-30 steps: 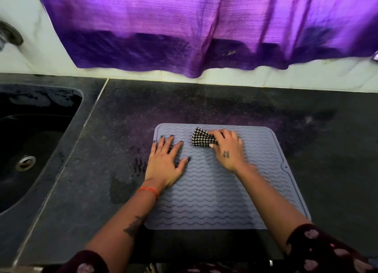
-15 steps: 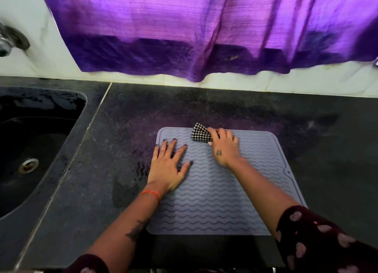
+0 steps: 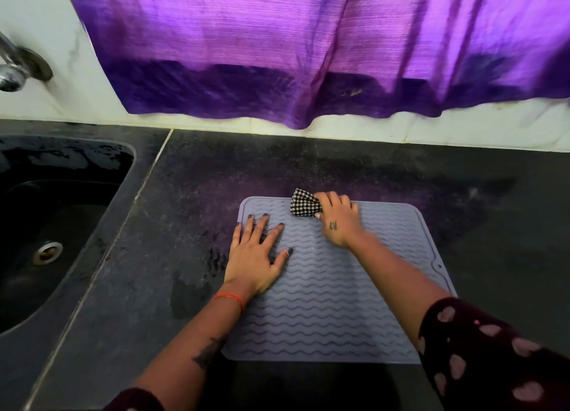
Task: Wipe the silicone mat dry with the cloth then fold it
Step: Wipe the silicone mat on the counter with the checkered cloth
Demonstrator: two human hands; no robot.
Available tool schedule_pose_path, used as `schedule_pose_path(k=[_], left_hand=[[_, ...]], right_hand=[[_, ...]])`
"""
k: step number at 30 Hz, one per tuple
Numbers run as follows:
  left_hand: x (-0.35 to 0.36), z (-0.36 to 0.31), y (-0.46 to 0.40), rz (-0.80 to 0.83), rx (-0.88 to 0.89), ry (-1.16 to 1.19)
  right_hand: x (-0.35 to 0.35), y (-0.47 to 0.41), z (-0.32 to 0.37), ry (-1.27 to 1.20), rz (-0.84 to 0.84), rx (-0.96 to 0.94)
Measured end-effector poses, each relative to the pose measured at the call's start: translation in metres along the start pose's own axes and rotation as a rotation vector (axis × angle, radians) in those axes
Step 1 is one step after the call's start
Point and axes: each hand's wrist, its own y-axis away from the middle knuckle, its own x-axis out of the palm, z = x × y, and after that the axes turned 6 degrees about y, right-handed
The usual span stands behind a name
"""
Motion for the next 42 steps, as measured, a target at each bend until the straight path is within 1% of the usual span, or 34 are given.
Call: schedule_pose_path(k=[2, 3, 4, 6, 7, 9, 11, 14, 16, 18, 19, 21, 25, 27, 30, 32, 34, 36, 38, 40, 42], left_hand=[[0.000, 0.000, 0.000, -0.008, 0.002, 0.013], [0.000, 0.000, 0.000, -0.007, 0.001, 0.007], [0.000, 0.000, 0.000, -0.005, 0.000, -0.002], [0.001, 0.001, 0.000, -0.009, -0.001, -0.008], [0.001, 0.001, 0.000, -0.014, -0.003, -0.004], [0.001, 0.001, 0.000, -0.014, -0.005, 0.008], [0.000, 0.001, 0.000, -0.020, -0.003, 0.017], [0.001, 0.002, 0.000, -0.030, 0.006, 0.031], [0.001, 0.002, 0.001, -0.036, 0.009, 0.045], [0.001, 0.002, 0.001, -0.036, 0.009, 0.042], [0.001, 0.002, 0.000, -0.031, 0.005, 0.035], [0.001, 0.002, 0.000, -0.022, 0.001, 0.023], [0.001, 0.003, 0.000, -0.026, 0.007, 0.021], [0.002, 0.003, 0.000, -0.029, 0.005, 0.021], [0.001, 0.002, -0.001, -0.038, 0.008, 0.028], [0.002, 0.002, 0.000, -0.034, 0.007, 0.034], [0.001, 0.002, 0.000, -0.030, 0.010, 0.036], [0.000, 0.002, 0.001, -0.021, 0.012, 0.034], [0.000, 0.002, 0.000, -0.017, 0.012, 0.027], [0.001, 0.003, 0.000, -0.013, 0.016, 0.022], [0.002, 0.003, 0.000, -0.015, 0.017, 0.019]], right_hand=[[-0.013, -0.011, -0.007, -0.091, 0.090, -0.024], [-0.018, -0.015, -0.011, -0.131, 0.099, -0.023], [-0.020, -0.017, -0.014, -0.134, 0.067, -0.001], [-0.017, -0.012, -0.018, -0.045, -0.051, 0.088], [-0.013, -0.008, -0.019, -0.007, -0.083, 0.122], [-0.004, -0.002, -0.022, 0.009, -0.084, 0.141], [-0.007, -0.007, -0.026, 0.007, -0.034, 0.118], [-0.027, -0.015, -0.030, -0.066, 0.076, 0.092], [-0.029, -0.006, -0.033, -0.061, 0.006, 0.132], [-0.018, 0.018, -0.033, -0.039, -0.134, 0.214], [-0.009, 0.029, -0.032, -0.029, -0.175, 0.239], [0.003, 0.039, -0.030, -0.002, -0.168, 0.252], [-0.014, 0.027, -0.035, -0.090, -0.083, 0.205], [-0.015, 0.037, -0.035, -0.092, -0.115, 0.168], [0.002, 0.078, -0.024, -0.043, -0.230, 0.168], [0.014, 0.093, -0.019, -0.001, -0.251, 0.173], [0.011, 0.087, -0.024, -0.017, -0.189, 0.160], [-0.002, 0.078, -0.031, -0.078, -0.081, 0.120], [-0.011, 0.079, -0.035, -0.100, -0.058, 0.063], [-0.008, 0.101, -0.033, -0.056, -0.127, 0.009], [0.008, 0.131, -0.024, -0.038, -0.226, -0.002]])
